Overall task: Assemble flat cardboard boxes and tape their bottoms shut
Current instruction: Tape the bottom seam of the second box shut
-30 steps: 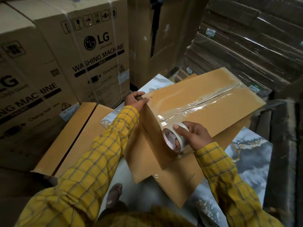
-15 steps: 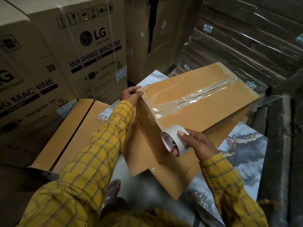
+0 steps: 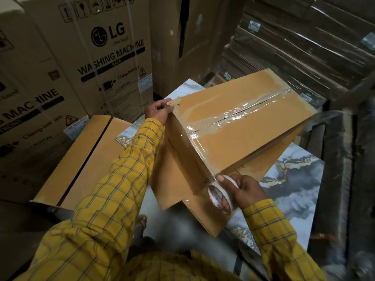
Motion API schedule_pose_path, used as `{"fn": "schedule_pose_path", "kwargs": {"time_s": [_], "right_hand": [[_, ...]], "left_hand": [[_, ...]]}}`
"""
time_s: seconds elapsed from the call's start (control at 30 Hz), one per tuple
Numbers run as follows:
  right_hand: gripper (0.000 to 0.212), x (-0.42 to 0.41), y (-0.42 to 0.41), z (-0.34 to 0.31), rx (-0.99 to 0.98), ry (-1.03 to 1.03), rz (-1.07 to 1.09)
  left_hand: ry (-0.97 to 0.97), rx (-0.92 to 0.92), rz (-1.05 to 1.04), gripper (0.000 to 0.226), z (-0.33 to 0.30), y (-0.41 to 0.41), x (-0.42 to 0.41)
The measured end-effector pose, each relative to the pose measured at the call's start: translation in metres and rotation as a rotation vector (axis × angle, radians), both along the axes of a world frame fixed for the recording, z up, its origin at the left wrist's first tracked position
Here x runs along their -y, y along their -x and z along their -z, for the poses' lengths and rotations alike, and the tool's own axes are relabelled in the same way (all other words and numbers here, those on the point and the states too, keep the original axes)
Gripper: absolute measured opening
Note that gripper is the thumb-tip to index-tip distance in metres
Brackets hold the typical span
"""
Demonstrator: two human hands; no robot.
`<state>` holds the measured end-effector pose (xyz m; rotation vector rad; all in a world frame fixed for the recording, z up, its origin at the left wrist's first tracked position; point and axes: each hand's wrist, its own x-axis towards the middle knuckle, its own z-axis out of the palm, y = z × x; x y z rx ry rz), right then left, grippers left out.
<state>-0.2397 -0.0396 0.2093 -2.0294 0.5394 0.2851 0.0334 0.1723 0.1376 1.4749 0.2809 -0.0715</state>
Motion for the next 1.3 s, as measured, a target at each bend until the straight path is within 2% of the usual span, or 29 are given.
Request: {"fn": "schedule_pose_path", "kwargs": {"time_s": [0.03, 0.2, 0.3, 0.37, 0.47, 0.5, 0.63, 0.7, 0.8, 0.93, 1.07, 1.23, 1.3], "right_hand": [[0.052, -0.001, 0.002, 0.003, -0.017, 0.011, 0.013], [0.039, -0.006, 0.005, 0.010, -0.030, 0.024, -0.021], [0.028, -0.008, 0.010, 0.018, 0.052, 0.014, 0.024], [0.046, -0.010, 0.015, 0.028, 0.183, 0.070, 0.070], [0.089, -0.012, 0.020, 0.033, 0.338, 0.172, 0.043], [0.095, -0.012, 0.021, 0.033, 0.358, 0.179, 0.022], [0.086, -0.007, 0.018, 0.037, 0.390, 0.215, -0.055], [0.083, -0.006, 0.016, 0.040, 0.361, 0.198, -0.074], [0.084, -0.003, 0.011, 0.043, 0.322, 0.197, -0.091], [0.083, 0.006, 0.010, 0.047, 0.289, 0.303, -0.142], [0.085, 0.012, 0.004, 0.047, 0.261, 0.333, -0.183], [0.085, 0.014, 0.002, 0.044, 0.241, 0.323, -0.201], [0.086, 0.014, 0.001, 0.044, 0.235, 0.299, -0.191]], "left_hand": [[-0.002, -0.001, 0.007, 0.023, 0.000, 0.000, -0.001], [-0.003, 0.019, 0.013, 0.024, -0.004, 0.002, -0.002], [-0.001, 0.049, 0.025, 0.025, -0.004, 0.005, 0.000], [-0.038, 0.091, 0.008, 0.026, -0.003, 0.009, 0.003], [-0.127, 0.162, -0.096, 0.032, -0.007, 0.022, 0.014], [-0.145, 0.174, -0.156, 0.036, -0.010, 0.027, 0.018], [-0.216, 0.285, -0.306, 0.049, -0.021, 0.041, 0.038], [-0.250, 0.332, -0.253, 0.056, -0.024, 0.042, 0.052], [-0.157, 0.279, -0.139, 0.066, -0.013, 0.041, 0.068], [-0.105, 0.330, -0.119, 0.063, 0.012, 0.042, 0.073], [-0.077, 0.296, -0.129, 0.065, 0.016, 0.037, 0.077], [-0.197, 0.318, -0.064, 0.064, 0.024, 0.047, 0.068], [-0.271, 0.275, -0.014, 0.075, 0.035, 0.050, 0.060]]}}
